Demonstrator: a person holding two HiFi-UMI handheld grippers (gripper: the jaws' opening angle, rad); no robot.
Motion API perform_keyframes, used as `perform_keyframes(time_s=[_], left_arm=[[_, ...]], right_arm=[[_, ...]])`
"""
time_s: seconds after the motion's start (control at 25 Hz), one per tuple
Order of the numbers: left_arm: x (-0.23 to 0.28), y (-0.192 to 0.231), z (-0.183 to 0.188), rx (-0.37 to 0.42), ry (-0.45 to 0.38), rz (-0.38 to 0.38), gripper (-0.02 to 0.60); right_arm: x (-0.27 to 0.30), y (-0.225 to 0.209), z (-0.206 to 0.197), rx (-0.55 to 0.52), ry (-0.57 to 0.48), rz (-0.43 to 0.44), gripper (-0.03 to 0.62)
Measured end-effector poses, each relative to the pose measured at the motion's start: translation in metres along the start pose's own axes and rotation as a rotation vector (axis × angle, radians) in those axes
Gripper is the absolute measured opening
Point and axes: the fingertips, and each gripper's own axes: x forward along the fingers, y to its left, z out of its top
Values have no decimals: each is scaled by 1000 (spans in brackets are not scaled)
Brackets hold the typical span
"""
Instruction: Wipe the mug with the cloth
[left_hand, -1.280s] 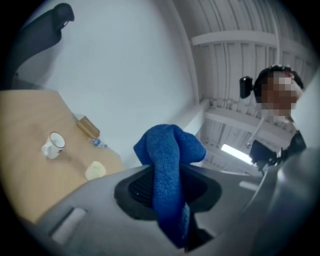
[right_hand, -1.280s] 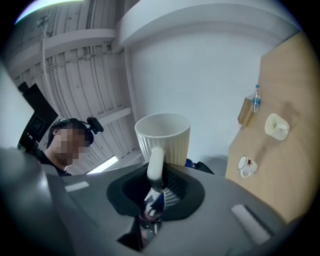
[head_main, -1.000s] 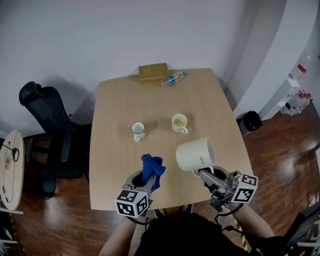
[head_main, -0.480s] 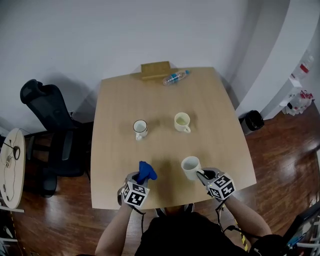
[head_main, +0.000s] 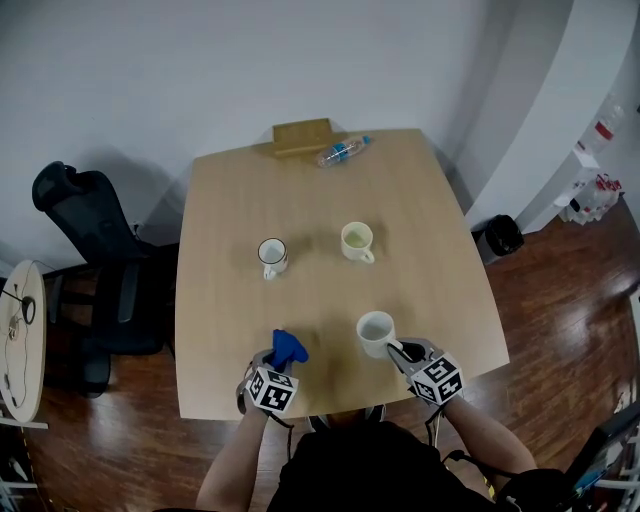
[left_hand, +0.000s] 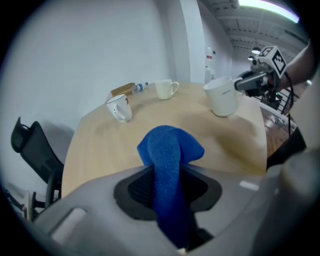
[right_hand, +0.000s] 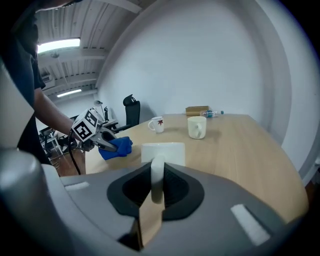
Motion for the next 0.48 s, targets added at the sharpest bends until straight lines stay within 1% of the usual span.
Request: perform_keyframes(time_s=[0.2,0.28,0.36,0.44,0.48], left_arm=[[7,0,0,-1,16,-7,127],[7,0,0,-16,20,-13,140],[7,0,-1,-37,26,-18,183],[7,-1,-5,-50,27,-24,255],[6,-2,-5,-57,20,-25,267]], right_arm=[[-2,1,-3,-18,0,4,35],[-3,0,-6,-26,7,1,37],[-4,-1,-11,-36,15,-8,38],[-5,-3,-16,-41,22,-23,42],[-6,-4,-17,-40,24,-31,46]])
